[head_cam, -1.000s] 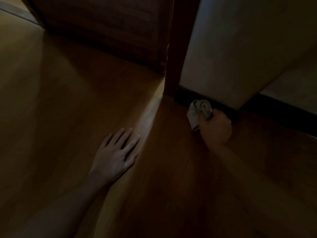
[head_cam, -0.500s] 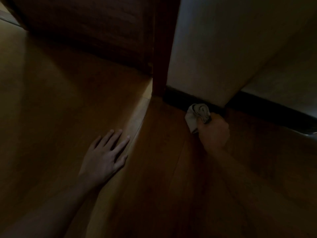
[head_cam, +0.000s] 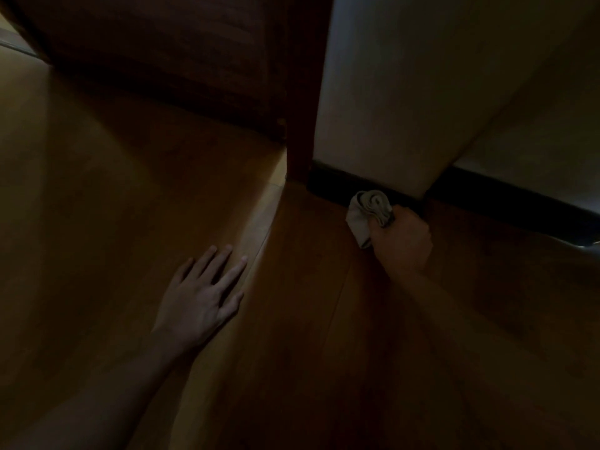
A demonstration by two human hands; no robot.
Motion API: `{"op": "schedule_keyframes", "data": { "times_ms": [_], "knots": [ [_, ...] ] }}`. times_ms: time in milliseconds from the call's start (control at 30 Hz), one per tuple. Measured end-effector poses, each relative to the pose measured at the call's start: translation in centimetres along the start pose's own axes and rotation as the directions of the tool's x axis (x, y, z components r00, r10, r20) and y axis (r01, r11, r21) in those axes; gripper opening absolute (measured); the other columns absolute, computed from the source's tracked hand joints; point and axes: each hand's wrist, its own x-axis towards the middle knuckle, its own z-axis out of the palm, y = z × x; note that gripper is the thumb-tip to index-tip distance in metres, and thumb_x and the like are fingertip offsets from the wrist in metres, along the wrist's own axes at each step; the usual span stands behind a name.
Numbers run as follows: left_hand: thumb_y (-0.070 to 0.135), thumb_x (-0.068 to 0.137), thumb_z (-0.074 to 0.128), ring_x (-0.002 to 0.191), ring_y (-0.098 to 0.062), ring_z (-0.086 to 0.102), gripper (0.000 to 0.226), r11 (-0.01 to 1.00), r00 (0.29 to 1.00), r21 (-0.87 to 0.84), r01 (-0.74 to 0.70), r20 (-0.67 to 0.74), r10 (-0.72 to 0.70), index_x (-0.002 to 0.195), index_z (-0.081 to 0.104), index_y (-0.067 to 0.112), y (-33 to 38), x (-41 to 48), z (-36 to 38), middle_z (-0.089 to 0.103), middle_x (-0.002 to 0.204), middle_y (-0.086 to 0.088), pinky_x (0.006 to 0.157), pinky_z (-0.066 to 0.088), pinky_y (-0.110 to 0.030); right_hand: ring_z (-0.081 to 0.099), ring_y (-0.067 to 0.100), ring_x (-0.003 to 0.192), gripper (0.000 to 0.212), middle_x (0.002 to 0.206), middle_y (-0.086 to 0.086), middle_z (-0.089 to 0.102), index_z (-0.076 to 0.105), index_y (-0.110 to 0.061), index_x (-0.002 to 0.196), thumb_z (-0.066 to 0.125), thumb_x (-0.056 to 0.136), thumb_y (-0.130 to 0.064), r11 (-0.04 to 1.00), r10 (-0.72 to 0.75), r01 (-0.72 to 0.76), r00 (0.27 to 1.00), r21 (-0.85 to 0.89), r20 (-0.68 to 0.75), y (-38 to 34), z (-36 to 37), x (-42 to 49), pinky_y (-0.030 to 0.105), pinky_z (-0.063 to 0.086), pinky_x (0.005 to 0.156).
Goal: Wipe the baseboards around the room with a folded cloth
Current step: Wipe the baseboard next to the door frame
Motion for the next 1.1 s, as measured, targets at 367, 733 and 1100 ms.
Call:
{"op": "schedule_keyframes", "data": {
  "times_ms": [367, 733, 1100],
  "knots": [
    [0.062, 0.099, 0.009, 0.154, -0.025, 0.017, 0.067, 1.0, 1.0, -0.014, 0.008, 0.019, -0.007, 0.16, 0.018, 0.034, 0.1, 0.0, -0.1, 0.02, 0.167, -0.003, 0.121, 0.023, -0.05, 0.062, 0.029, 0.077, 0.03, 0.084, 0.013, 0.063, 0.063, -0.006, 0.08, 0.064, 0.088, -0.035, 0.999, 0.038, -0.037, 0.999, 0.013, -0.037, 0.2, 0.1, -0.2, 0.036, 0.052, 0.063],
    [0.071, 0.094, 0.004, 0.154, -0.023, 0.008, 0.071, 0.999, 0.999, -0.018, -0.031, 0.017, 0.031, 0.159, 0.003, 0.042, 2.4, 2.0, -0.5, 0.005, 0.169, 0.0, 0.122, 0.014, -0.048, 0.062, 0.028, 0.081, 0.028, 0.09, 0.011, 0.063, 0.061, -0.01, 0.081, 0.065, 0.089, -0.036, 0.999, -0.003, 0.003, 1.0, -0.041, 0.0, 0.9, -0.2, 0.4, 0.027, 0.039, 0.06],
    [0.068, 0.093, -0.002, 0.155, -0.022, 0.003, 0.075, 0.998, 0.998, -0.03, -0.056, -0.01, 0.056, 0.16, 0.006, 0.037, 3.4, 1.8, 0.1, 0.004, 0.169, 0.001, 0.124, 0.013, -0.048, 0.06, 0.025, 0.074, 0.028, 0.084, 0.01, 0.062, 0.06, -0.011, 0.077, 0.065, 0.087, -0.036, 0.999, -0.031, 0.031, 0.999, -0.019, -0.01, 1.9, -0.6, 0.2, 0.027, 0.039, 0.057]
  ]
}}
